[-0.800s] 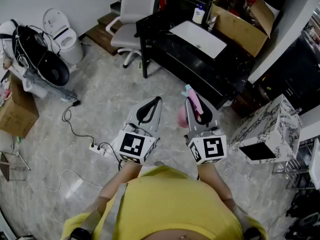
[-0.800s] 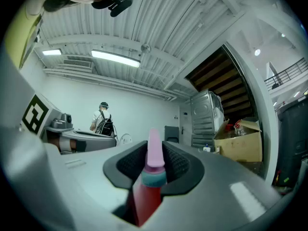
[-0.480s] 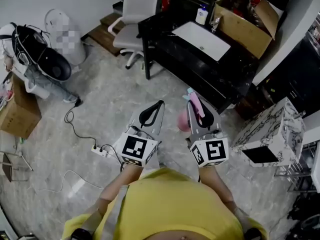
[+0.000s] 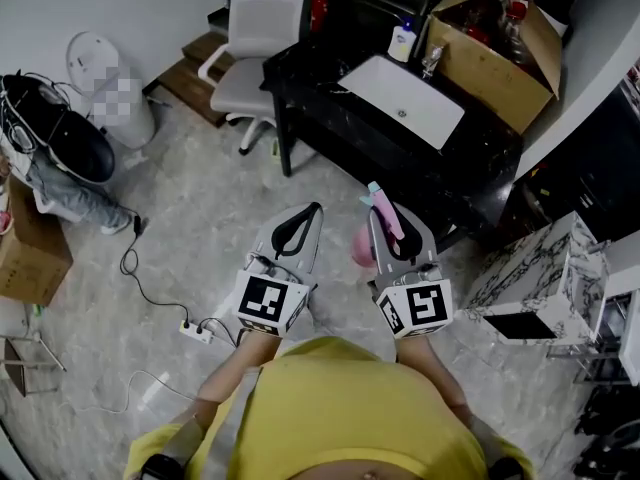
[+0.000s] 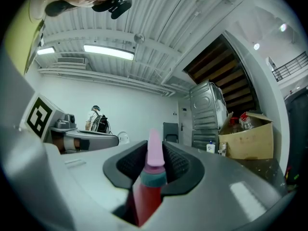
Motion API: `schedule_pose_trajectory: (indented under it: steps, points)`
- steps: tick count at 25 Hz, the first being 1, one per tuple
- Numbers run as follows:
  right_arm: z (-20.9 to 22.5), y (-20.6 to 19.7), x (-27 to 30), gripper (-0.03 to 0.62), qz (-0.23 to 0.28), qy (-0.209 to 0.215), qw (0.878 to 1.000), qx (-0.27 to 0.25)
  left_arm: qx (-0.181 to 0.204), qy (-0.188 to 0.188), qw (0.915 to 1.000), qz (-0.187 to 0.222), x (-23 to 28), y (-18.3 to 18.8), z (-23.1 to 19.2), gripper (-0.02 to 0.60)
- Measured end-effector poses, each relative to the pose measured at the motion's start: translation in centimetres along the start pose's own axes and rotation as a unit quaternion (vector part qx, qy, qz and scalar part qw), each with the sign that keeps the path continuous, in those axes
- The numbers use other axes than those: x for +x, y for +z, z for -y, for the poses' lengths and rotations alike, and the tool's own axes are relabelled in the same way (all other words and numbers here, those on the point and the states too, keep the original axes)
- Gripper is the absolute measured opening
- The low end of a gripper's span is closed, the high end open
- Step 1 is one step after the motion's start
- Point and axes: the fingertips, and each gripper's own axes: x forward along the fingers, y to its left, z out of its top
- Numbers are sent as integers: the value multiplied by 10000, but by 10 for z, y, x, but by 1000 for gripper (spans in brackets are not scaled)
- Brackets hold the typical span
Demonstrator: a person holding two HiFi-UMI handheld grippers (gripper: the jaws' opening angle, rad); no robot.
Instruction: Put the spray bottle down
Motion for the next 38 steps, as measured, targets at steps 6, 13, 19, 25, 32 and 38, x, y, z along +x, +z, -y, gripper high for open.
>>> schedule_pose_trajectory:
  steps: [6, 13, 19, 25, 32, 38]
  points:
    - [28, -3, 87, 95, -37, -206, 9998, 15, 18, -171, 9999, -16, 66, -2, -71, 3]
    - [38, -13, 158, 95, -132, -288, 9995, -90, -147, -315, 9994, 82, 113, -8, -130, 2]
    - [42, -22, 189, 95, -202, -354, 9991, -62, -239, -225, 9994, 67, 130, -16, -170, 3]
    - [47, -26, 213, 95, -123, -361, 9993, 22, -259, -204, 9995, -4, 139, -21, -187, 3]
    - [66, -29, 258, 95, 89, -278, 9995, 81, -213, -213, 9995, 61, 166, -26, -210, 2]
    - [101, -44, 319, 95, 238, -149, 9995, 134, -200, -175, 9996, 50, 221, -41, -244, 2]
